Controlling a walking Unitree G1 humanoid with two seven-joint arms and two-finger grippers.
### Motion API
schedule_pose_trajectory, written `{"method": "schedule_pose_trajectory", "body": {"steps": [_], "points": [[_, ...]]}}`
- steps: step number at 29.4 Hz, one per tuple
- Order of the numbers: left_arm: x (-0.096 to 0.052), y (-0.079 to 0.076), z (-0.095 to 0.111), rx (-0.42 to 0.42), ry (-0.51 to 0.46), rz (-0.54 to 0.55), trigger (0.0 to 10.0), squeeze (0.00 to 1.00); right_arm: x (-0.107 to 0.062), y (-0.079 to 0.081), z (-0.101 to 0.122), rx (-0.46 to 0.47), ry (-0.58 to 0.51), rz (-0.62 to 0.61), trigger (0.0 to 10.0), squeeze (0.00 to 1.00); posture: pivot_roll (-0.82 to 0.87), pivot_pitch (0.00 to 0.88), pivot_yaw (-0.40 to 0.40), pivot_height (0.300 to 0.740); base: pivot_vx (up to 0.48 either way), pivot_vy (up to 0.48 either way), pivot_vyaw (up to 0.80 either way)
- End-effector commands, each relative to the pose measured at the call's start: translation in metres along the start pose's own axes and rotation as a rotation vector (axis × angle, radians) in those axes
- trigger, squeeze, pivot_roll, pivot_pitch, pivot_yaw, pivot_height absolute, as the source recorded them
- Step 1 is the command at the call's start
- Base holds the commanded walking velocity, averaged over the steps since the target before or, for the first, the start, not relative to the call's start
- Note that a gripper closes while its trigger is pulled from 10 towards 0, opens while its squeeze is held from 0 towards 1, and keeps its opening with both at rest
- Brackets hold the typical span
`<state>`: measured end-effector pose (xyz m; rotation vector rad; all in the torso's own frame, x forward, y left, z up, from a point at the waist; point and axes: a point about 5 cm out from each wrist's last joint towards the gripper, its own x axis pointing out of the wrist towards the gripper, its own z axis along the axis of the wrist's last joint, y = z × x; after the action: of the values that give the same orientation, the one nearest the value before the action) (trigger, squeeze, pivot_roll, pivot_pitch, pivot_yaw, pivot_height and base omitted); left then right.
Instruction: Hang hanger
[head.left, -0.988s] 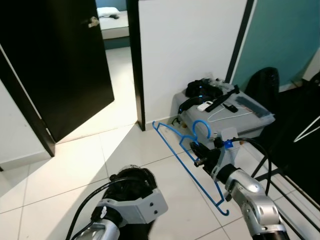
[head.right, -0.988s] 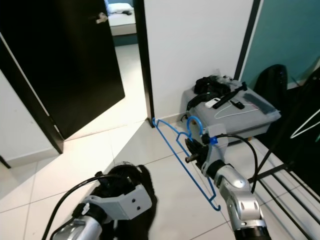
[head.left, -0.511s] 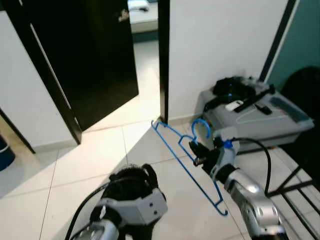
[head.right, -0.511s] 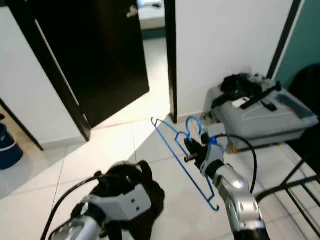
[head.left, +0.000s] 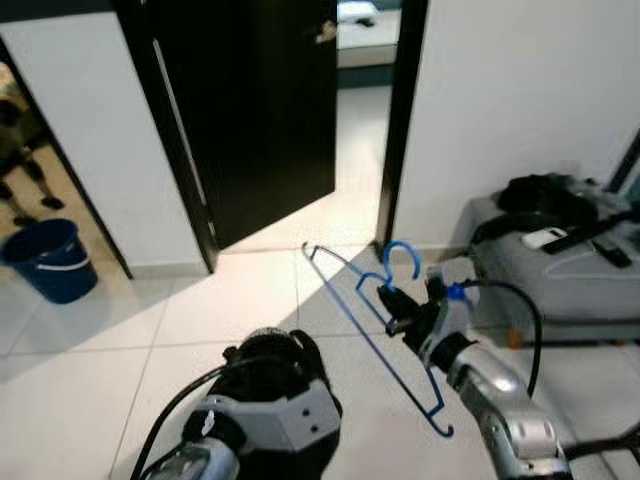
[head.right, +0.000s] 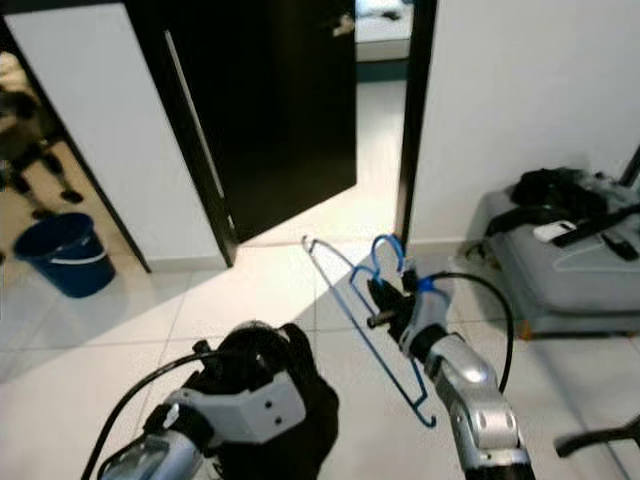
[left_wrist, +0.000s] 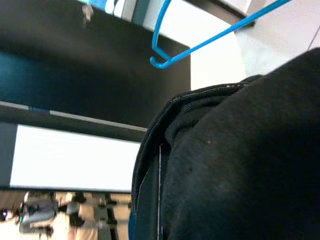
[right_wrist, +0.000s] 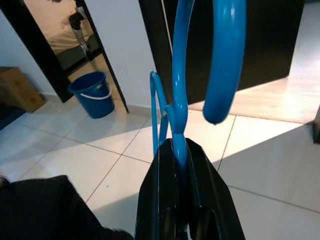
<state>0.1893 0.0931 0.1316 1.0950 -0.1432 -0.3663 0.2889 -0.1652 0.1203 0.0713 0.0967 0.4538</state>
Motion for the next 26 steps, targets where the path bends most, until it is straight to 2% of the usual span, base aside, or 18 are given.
{"method": "schedule_pose_trajectory", "body": {"steps": [1,26], "points": [[-0.0003,0.0043,0.0040,0.025,-0.022,0.017,10.0,0.00,-0.0019,-0.0010,0.0015,0.008,-0.003,-0.007,10.0,0.00,-0.06,0.000,0.017,0.731,0.000,0.000,0.63],[0.0024,0.0036,0.0125,0.020,-0.079,-0.010,10.0,0.00,-0.0039,-0.0026,0.0010,0.012,0.007,-0.008,10.0,0.00,-0.05,0.000,0.014,0.731,0.000,0.000,0.63]]}}
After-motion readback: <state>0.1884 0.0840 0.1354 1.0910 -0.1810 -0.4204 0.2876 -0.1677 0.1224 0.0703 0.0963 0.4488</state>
